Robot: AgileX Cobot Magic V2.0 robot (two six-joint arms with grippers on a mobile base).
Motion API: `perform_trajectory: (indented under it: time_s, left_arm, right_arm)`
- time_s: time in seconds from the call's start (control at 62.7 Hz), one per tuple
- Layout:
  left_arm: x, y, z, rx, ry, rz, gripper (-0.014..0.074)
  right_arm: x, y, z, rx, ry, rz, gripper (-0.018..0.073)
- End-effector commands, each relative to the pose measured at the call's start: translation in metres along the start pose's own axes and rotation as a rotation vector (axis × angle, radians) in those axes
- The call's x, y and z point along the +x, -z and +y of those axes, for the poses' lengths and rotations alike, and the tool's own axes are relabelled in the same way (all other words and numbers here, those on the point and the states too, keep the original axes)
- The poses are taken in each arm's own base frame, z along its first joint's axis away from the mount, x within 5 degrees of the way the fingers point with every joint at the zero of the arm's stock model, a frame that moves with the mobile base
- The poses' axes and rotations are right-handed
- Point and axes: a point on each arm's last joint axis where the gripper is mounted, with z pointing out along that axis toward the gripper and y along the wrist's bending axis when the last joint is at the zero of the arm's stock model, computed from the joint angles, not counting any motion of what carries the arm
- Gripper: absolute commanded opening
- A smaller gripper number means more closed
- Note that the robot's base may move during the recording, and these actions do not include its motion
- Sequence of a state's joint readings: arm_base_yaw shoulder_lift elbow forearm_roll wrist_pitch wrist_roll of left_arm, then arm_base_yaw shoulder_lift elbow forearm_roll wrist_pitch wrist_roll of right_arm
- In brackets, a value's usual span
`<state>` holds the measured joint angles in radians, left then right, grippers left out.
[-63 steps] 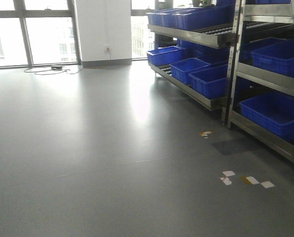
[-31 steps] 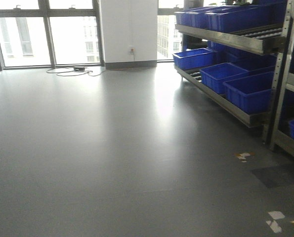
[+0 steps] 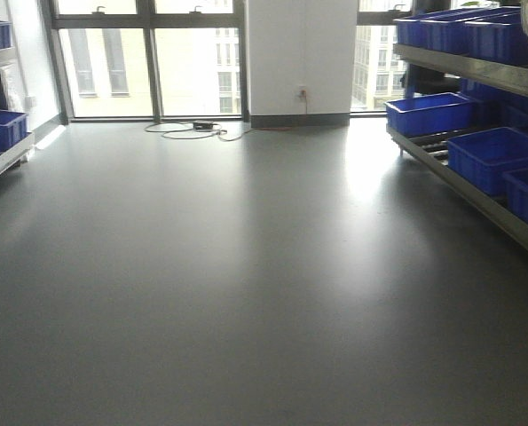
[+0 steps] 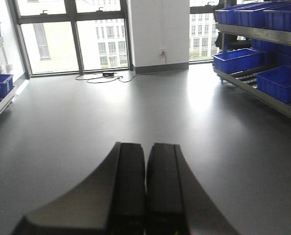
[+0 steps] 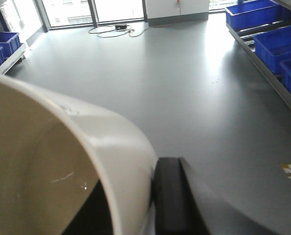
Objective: Move white bin to right shelf second layer
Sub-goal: 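Drive the base across the room carrying the bin, then turn the base toward the roller shelf with blue crates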
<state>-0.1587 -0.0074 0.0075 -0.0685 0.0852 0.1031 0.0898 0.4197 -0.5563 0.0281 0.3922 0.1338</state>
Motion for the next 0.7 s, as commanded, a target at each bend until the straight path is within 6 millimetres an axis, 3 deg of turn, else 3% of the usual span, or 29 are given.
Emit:
perform_trajectory:
  time_s: [0.0,0.685]
  left_arm:
    - [0.004,-0.0003,0.0002,-0.005,0.009,-0.062,0.0085]
    - [0.004,-0.0003,0.0002,-0.005,0.009,-0.062,0.0085]
  right_arm:
    - [-0.0185,0.0031,0.0021,-0.01,-0.001,-0.128,0.0057]
    - [-0.0185,0.0031,0.0021,-0.01,-0.001,-0.128,0.0057]
